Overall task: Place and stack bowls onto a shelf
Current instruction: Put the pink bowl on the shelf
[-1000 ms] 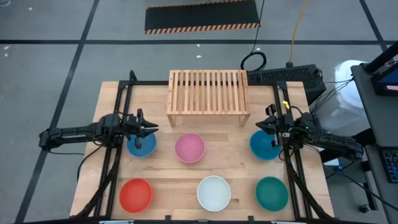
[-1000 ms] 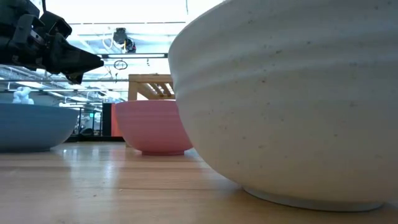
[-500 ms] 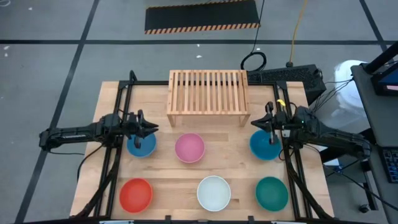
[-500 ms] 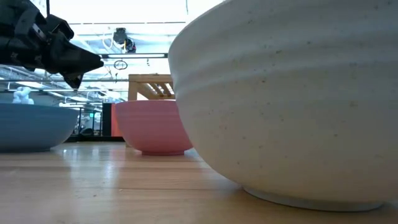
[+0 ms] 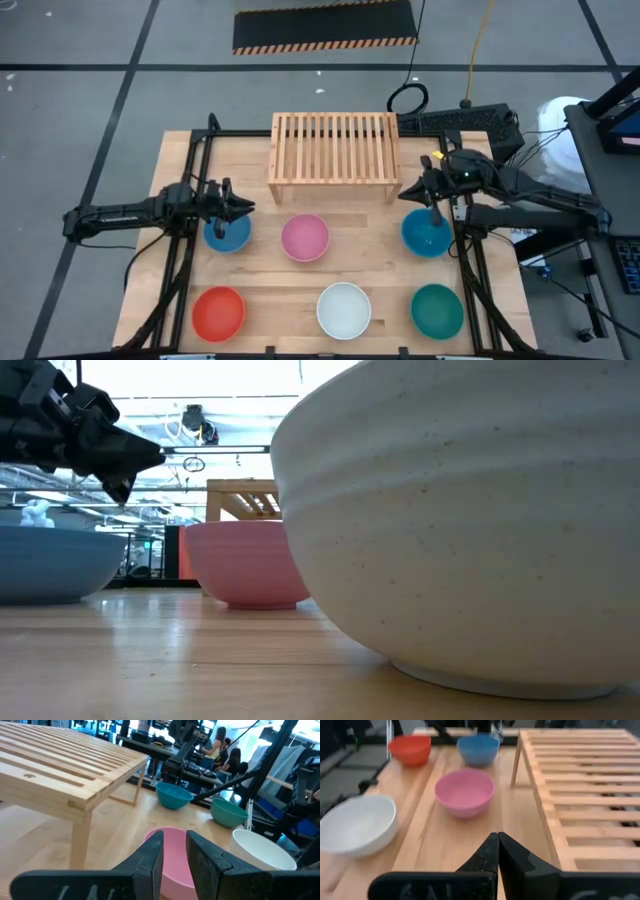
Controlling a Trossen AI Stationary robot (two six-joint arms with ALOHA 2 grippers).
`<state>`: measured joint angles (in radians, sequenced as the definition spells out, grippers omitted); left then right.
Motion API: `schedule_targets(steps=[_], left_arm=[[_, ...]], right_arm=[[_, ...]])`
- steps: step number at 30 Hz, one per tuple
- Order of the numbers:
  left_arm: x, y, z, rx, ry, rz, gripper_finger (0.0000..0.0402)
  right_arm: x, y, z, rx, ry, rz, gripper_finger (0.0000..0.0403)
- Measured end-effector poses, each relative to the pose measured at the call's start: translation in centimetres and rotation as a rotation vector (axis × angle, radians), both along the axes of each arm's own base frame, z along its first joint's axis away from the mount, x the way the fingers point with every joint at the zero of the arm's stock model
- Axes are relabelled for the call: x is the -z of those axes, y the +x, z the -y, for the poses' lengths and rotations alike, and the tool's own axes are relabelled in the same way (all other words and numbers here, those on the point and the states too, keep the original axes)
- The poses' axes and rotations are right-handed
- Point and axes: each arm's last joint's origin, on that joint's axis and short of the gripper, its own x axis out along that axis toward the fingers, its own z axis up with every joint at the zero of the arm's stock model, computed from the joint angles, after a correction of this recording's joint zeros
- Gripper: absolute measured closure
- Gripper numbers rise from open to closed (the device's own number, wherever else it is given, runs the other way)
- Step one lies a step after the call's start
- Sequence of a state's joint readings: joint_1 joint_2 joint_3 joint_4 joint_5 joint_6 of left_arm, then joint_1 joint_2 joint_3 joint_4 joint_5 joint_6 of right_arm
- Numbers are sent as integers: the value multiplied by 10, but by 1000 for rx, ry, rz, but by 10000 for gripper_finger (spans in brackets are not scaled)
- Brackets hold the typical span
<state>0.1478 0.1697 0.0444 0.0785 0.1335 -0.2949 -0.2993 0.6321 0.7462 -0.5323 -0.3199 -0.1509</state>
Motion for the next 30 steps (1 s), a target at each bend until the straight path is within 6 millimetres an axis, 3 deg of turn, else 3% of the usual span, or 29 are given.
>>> schedule_targets(steps=[10,19,25,30], left_arm=[[0,0,0,1,2,2,314],[0,0,0,1,4,2,314],[0,0,0,3,44,0,314],[0,0,0,6,84,-4,314]], right_arm=[[2,7,2,-8,3,-56,390],[9,18,6,-21,1,-105,334],[16,32,1,-33,157,-145,299],[16,50,-5,-68,180,-107,279]])
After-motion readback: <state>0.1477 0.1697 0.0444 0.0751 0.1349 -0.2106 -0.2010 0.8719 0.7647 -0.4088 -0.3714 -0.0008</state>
